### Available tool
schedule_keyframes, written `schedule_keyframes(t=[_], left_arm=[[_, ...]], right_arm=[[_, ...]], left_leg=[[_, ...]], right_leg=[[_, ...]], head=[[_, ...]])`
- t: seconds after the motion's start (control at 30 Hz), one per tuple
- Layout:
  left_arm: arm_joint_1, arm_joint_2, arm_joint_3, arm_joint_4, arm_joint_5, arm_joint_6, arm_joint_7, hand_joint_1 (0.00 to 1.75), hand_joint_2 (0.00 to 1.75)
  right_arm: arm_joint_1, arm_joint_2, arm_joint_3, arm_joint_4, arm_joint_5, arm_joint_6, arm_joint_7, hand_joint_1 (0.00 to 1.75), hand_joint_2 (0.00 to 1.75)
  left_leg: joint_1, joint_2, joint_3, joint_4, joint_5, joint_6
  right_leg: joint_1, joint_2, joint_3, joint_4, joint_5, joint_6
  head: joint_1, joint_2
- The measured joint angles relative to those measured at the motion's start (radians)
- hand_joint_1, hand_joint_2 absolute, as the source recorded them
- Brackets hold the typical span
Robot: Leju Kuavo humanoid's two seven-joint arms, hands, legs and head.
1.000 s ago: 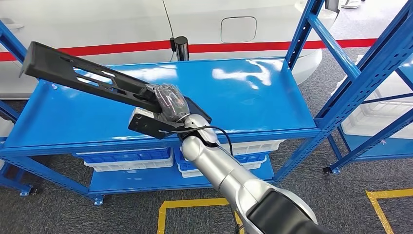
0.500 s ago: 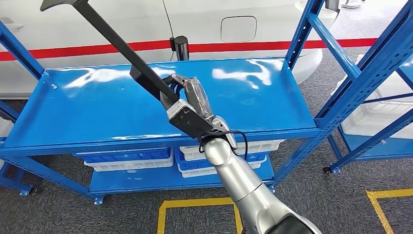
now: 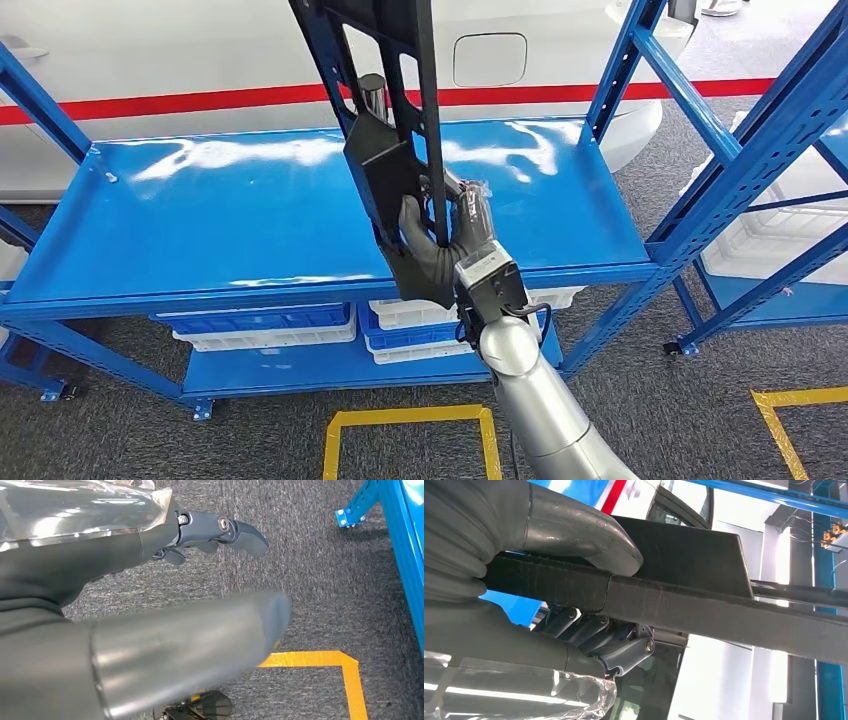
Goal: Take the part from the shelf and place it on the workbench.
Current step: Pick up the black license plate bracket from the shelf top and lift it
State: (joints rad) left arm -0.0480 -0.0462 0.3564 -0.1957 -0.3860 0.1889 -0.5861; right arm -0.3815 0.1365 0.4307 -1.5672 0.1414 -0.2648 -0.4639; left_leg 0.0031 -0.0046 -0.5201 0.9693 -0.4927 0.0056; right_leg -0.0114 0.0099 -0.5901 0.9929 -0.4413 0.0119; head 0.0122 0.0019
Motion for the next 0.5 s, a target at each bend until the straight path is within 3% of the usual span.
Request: schedule_keyframes(t=[0.23, 0.5], left_arm=[[-0.001, 0.003, 0.030, 0.000, 0.009, 0.082, 0.045, 0.00, 1.75], [-0.001, 0.009, 0.054, 0.000, -0.001, 0.115, 0.083, 0.00, 1.75]], right_arm=[[0.038, -0.027, 0.005, -0.040, 0.012, -0.009, -0.016, 1.75, 1.75], [0.049, -0.045, 0.036, -0.046, 0.008, 0.000, -0.020, 1.75, 1.75]], left_leg=[[0.000, 0.000, 0.000, 0.000, 0.000, 0.000], [0.000, 0.000, 0.000, 0.000, 0.000, 0.000]], right_leg=[[0.000, 0.000, 0.000, 0.000, 0.000, 0.000], [0.000, 0.000, 0.000, 0.000, 0.000, 0.000]], head=[[0.000, 0.000], [0.000, 0.000]])
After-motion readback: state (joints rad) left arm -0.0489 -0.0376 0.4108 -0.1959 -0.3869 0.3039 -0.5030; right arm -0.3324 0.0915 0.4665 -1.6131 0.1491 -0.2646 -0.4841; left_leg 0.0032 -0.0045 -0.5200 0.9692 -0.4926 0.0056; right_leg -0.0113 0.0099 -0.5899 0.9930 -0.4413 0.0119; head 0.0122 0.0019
